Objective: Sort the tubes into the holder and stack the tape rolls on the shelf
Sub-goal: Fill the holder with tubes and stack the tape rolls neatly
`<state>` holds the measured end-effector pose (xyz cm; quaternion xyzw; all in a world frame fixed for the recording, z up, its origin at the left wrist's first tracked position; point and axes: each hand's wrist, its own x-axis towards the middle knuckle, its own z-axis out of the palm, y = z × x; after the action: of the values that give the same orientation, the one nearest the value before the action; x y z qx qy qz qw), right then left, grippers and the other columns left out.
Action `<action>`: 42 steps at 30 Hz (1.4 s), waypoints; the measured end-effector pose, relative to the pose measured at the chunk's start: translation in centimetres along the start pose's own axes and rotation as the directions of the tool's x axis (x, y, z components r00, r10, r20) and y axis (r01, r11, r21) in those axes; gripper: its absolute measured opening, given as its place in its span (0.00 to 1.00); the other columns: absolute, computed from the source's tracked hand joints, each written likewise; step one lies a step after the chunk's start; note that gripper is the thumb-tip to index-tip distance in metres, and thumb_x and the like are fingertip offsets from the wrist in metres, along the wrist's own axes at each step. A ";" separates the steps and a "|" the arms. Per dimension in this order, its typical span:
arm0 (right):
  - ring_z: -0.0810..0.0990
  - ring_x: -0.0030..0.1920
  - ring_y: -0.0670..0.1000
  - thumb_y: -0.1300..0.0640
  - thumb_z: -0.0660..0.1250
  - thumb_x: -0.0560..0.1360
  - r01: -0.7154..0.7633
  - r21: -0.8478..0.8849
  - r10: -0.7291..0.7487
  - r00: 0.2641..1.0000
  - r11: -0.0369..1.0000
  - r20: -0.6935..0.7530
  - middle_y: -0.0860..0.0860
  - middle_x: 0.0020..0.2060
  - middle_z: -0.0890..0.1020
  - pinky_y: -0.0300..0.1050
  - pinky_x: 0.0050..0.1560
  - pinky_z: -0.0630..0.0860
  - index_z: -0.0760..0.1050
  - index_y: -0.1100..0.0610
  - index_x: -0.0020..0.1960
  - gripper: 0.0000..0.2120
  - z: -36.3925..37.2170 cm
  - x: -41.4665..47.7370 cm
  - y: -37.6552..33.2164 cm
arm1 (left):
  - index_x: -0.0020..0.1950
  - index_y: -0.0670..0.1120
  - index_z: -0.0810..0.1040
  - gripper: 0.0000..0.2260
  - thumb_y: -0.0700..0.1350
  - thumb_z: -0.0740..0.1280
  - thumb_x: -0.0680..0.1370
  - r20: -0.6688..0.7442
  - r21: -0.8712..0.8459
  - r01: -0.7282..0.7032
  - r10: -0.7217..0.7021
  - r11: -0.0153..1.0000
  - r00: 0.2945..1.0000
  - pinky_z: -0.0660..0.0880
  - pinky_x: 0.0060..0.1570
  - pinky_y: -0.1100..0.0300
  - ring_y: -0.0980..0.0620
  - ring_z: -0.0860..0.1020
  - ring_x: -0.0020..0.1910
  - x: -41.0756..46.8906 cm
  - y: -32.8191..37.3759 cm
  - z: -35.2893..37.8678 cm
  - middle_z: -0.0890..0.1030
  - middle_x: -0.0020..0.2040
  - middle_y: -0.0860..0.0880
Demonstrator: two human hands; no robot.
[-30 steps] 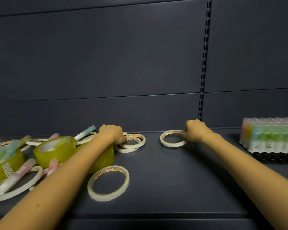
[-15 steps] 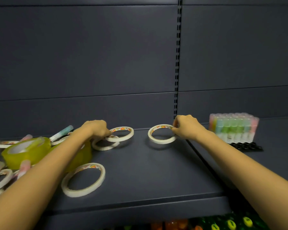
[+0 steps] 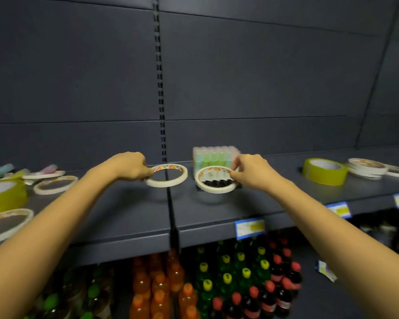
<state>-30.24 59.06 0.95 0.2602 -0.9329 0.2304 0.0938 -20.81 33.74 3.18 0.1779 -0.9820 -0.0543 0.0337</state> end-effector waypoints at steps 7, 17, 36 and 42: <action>0.80 0.47 0.55 0.52 0.66 0.75 -0.049 -0.038 0.047 0.998 0.998 -0.033 0.56 0.44 0.83 0.43 0.44 0.71 0.76 0.54 0.44 0.05 -5.5 -3.6 11.0 | 0.32 0.44 0.75 0.17 0.50 0.61 0.77 -0.032 0.000 -0.128 0.128 0.992 0.991 0.64 0.33 0.58 0.49 0.69 0.32 -1.2 12.5 2.2 0.71 0.29 0.47; 0.80 0.48 0.56 0.52 0.65 0.76 -0.226 -0.133 0.211 0.971 0.965 -0.116 0.56 0.45 0.84 0.44 0.44 0.70 0.77 0.57 0.44 0.08 -13.1 -6.7 24.5 | 0.26 0.48 0.73 0.18 0.50 0.63 0.76 -0.008 -0.022 -0.356 0.356 0.934 0.934 0.65 0.30 0.61 0.53 0.68 0.28 1.3 29.0 4.2 0.71 0.26 0.49; 0.81 0.43 0.52 0.52 0.65 0.76 -0.435 -0.048 0.417 0.885 0.899 -0.207 0.50 0.36 0.81 0.46 0.45 0.77 0.76 0.54 0.46 0.06 -21.1 -1.6 47.3 | 0.33 0.45 0.73 0.16 0.53 0.62 0.76 -0.091 -0.035 -0.487 0.482 0.873 0.871 0.64 0.30 0.60 0.50 0.69 0.30 16.3 53.5 7.7 0.73 0.31 0.48; 0.80 0.43 0.54 0.54 0.66 0.75 -0.407 0.069 0.412 0.883 0.911 -0.224 0.53 0.41 0.82 0.46 0.44 0.75 0.75 0.54 0.47 0.03 -20.2 1.9 51.8 | 0.30 0.46 0.71 0.20 0.55 0.60 0.78 -0.058 0.088 -0.436 0.441 0.896 0.895 0.64 0.29 0.61 0.52 0.69 0.30 19.4 56.3 9.8 0.71 0.29 0.50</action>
<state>-58.11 107.21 -0.52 0.0295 -0.9469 0.2831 0.1497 -59.23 80.27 1.05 -0.0450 -0.9961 -0.0029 0.0760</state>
